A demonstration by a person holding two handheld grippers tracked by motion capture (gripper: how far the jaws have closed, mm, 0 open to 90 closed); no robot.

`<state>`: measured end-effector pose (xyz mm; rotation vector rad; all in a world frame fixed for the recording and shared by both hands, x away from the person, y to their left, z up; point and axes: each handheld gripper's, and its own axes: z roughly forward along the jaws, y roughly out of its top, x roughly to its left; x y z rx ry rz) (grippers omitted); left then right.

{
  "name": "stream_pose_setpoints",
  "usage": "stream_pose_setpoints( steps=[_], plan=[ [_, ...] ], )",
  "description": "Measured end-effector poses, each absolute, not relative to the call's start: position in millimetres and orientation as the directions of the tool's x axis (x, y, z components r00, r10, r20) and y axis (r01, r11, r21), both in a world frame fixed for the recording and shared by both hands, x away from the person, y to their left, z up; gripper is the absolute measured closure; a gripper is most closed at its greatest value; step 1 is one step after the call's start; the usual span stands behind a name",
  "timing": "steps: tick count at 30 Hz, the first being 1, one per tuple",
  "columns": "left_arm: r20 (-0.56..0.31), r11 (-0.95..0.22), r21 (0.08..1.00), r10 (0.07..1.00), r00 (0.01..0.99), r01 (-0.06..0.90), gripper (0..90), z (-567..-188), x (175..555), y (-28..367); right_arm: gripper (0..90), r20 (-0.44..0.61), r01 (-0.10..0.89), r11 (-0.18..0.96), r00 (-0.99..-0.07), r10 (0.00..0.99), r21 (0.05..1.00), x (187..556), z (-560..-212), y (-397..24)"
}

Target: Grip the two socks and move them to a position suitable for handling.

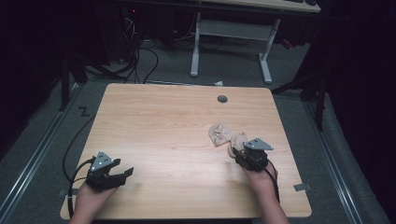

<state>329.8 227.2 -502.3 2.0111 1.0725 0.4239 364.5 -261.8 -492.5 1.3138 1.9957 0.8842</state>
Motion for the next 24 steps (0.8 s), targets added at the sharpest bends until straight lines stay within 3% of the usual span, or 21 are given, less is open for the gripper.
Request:
stream_pose_setpoints(
  steps=[8,16,19,20,21,24],
  plan=[
    [-0.068,-0.328,0.78,0.802,0.593,0.533,34.8,-502.1,329.8,227.2,50.2,-0.157,0.619,0.352,-0.347,0.925,0.702,401.8,-501.2,-255.4],
    [-0.067,-0.331,0.778,0.801,0.595,0.534,34.8,-503.2,331.5,227.7,47.7,-0.163,0.656,0.368,-0.354,0.921,0.659,405.6,-512.4,-254.4],
    [-0.067,-0.332,0.777,0.8,0.596,0.534,34.8,-503.3,331.4,227.2,55.2,-0.172,0.654,0.379,-0.359,0.917,0.655,403.5,-517.6,-255.0],
    [-0.067,-0.334,0.777,0.799,0.597,0.533,34.9,-503.1,331.0,226.9,66.4,-0.154,0.66,0.367,-0.359,0.92,0.656,401.4,-517.9,-256.3],
    [-0.067,-0.334,0.777,0.799,0.597,0.533,34.9,-503.1,331.0,226.9,72.0,-0.174,0.655,0.382,-0.362,0.916,0.652,399.7,-517.2,-255.6],
    [-0.068,-0.338,0.774,0.796,0.601,0.536,34.9,-503.3,331.2,226.5,81.0,-0.176,0.643,0.392,-0.376,0.91,0.658,394.2,-515.0,-253.7]
  ],
)
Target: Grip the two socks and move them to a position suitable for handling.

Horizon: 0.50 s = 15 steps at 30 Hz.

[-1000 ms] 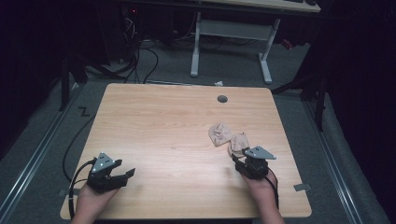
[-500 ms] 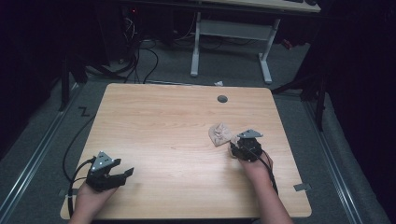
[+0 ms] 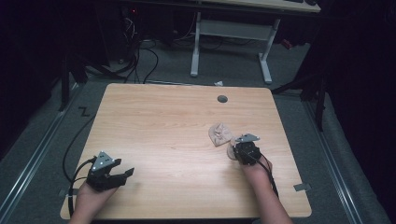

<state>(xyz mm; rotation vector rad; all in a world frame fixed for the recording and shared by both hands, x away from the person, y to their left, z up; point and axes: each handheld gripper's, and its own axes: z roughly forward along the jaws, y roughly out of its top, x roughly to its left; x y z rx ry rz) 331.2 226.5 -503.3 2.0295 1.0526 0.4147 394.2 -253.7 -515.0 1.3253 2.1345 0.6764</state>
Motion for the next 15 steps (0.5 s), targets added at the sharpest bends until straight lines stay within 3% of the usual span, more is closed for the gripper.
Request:
stream_pose_setpoints(
  steps=[15],
  plan=[
    [-0.058,-0.343,0.778,0.794,0.605,0.526,35.4,-503.3,330.8,223.6,83.6,-0.11,0.567,0.384,-0.456,0.883,0.729,356.5,-503.2,-231.2]
  ],
)
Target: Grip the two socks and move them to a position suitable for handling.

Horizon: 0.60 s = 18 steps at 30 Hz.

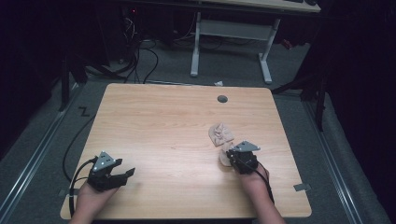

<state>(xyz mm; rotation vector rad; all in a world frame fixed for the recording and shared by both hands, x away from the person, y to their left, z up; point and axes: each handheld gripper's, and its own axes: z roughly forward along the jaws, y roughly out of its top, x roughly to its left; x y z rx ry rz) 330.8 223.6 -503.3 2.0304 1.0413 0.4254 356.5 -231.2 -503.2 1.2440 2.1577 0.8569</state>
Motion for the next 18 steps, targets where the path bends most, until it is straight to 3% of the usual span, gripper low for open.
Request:
stream_pose_setpoints(
  steps=[18],
  plan=[
    [-0.083,-0.336,0.781,0.78,0.621,0.526,38.0,-500.6,327.8,216.2,83.4,-0.056,0.421,0.486,-0.71,0.702,0.766,313.5,-495.4,-114.9]
  ],
)
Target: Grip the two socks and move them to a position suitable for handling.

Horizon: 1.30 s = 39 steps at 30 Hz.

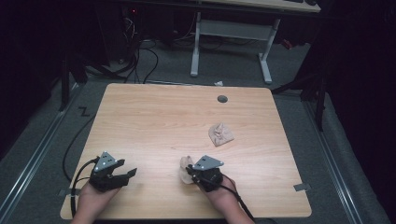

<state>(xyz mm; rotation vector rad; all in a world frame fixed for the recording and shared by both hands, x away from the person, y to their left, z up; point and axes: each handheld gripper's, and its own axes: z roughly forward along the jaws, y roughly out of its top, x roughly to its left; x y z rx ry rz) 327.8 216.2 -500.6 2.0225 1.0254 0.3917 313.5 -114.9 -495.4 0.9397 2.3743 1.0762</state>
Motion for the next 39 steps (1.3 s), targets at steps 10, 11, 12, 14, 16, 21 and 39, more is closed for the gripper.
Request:
stream_pose_setpoints(
  steps=[10,11,12,14,16,21,39],
  plan=[
    [-0.122,-0.42,0.766,0.649,0.751,0.487,64.3,-502.1,307.9,155.7,82.4,-0.053,0.429,0.539,-0.745,0.665,0.725,312.8,-518.6,-89.6],
    [-0.108,-0.438,0.767,0.632,0.767,0.469,68.9,-502.6,304.1,140.0,80.6,-0.053,0.422,0.528,-0.743,0.667,0.737,312.5,-517.9,-90.1],
    [-0.108,-0.438,0.767,0.632,0.767,0.469,70.6,-502.6,304.1,140.0,80.6,-0.053,0.422,0.528,-0.743,0.667,0.737,312.5,-517.9,-90.1],
    [-0.106,-0.446,0.766,0.623,0.775,0.463,71.9,-504.0,302.5,127.1,79.9,-0.051,0.417,0.512,-0.736,0.675,0.751,310.6,-513.9,-92.4],
    [-0.127,-0.444,0.76,0.614,0.779,0.474,73.7,-507.1,303.3,115.3,80.5,-0.044,0.41,0.49,-0.731,0.681,0.769,309.0,-509.9,-96.3],
    [-0.164,-0.46,0.741,0.583,0.796,0.489,76.7,-513.9,302.1,93.4,83.4,-0.042,0.406,0.461,-0.713,0.7,0.789,308.2,-503.5,-108.8],
    [-0.049,-0.562,0.683,0.602,0.797,0.467,77.5,-520.9,309.0,105.6,82.9,0.002,0.471,0.377,-0.627,0.779,0.797,308.0,-502.6,-154.1]
  ],
)
